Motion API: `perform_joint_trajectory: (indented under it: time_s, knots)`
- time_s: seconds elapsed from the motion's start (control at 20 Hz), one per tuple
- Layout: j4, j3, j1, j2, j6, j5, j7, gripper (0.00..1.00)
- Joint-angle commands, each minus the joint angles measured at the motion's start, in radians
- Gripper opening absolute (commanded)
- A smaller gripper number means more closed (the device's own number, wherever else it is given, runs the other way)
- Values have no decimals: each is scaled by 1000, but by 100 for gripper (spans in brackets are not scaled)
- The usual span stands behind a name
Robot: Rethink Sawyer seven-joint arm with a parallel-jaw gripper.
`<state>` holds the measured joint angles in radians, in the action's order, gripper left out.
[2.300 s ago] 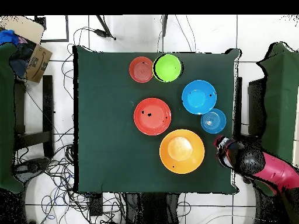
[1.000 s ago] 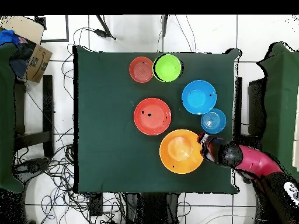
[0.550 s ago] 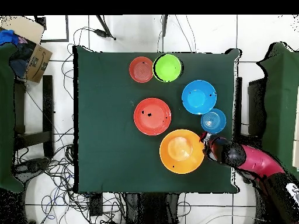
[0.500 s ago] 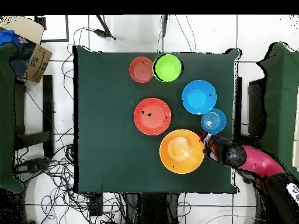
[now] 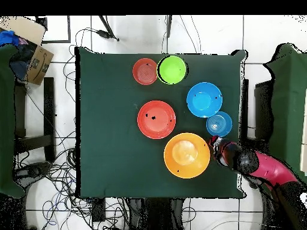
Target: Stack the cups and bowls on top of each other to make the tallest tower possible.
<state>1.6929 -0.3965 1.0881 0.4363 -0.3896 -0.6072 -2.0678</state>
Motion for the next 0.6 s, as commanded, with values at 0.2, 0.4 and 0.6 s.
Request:
perform_joint_trajectory:
  time_s: [0.2, 0.4, 0.6]
  knots:
    - [-65, -100, 9, -4, 4, -61, 162, 100]
    - [-73, -100, 24, -7, 8, -47, 134, 100]
    - [-83, -95, 33, -7, 26, -40, 101, 100]
